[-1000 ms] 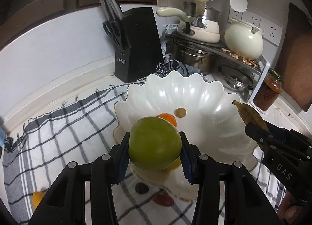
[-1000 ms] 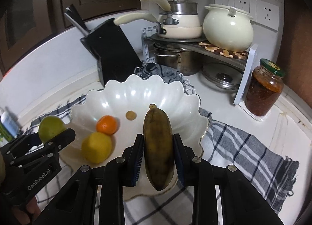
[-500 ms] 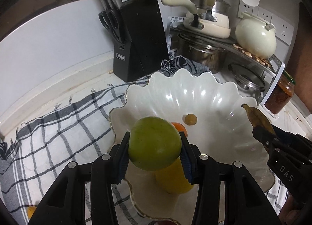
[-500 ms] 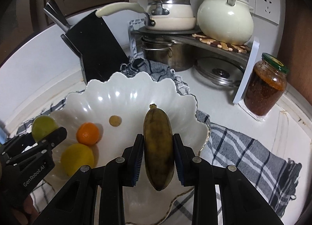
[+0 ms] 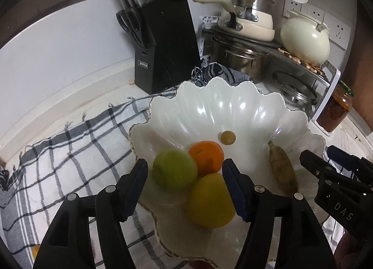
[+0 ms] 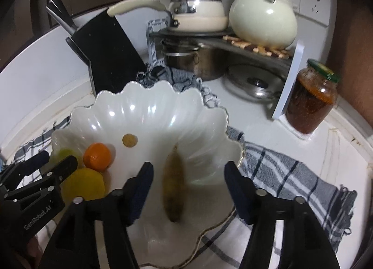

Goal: Organize fruits
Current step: 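Open the right gripper to drop the banana while the left gripper drops the apple into the bowl, then move both open grippers back toward the small fruits on the towel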

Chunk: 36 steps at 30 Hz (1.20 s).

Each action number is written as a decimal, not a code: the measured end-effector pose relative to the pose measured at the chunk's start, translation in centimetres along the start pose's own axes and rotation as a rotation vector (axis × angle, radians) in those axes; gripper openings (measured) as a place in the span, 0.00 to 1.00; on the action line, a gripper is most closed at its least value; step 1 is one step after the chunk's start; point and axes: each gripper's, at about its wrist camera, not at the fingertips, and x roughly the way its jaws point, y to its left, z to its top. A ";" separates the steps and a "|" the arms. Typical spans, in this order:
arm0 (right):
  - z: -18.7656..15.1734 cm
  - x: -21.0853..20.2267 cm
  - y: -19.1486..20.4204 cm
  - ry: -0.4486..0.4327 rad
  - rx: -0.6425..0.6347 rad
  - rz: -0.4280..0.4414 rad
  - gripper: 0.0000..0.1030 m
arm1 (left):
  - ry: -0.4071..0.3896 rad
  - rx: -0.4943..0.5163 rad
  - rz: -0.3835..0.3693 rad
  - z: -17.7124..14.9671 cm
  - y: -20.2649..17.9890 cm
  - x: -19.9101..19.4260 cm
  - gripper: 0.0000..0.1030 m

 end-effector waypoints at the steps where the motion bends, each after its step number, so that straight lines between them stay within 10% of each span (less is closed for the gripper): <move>1: 0.0 -0.3 0.0 -0.005 0.003 -0.001 0.68 | -0.005 -0.002 0.001 0.0 0.1 -0.4 0.70; 11: -0.5 -3.7 0.7 -0.056 0.031 -0.001 0.79 | -0.049 -0.003 0.028 -0.8 1.2 -4.2 0.91; 36: -5.0 -11.5 6.6 -0.118 0.007 0.037 0.79 | -0.097 -0.073 0.076 -6.3 7.7 -13.0 0.93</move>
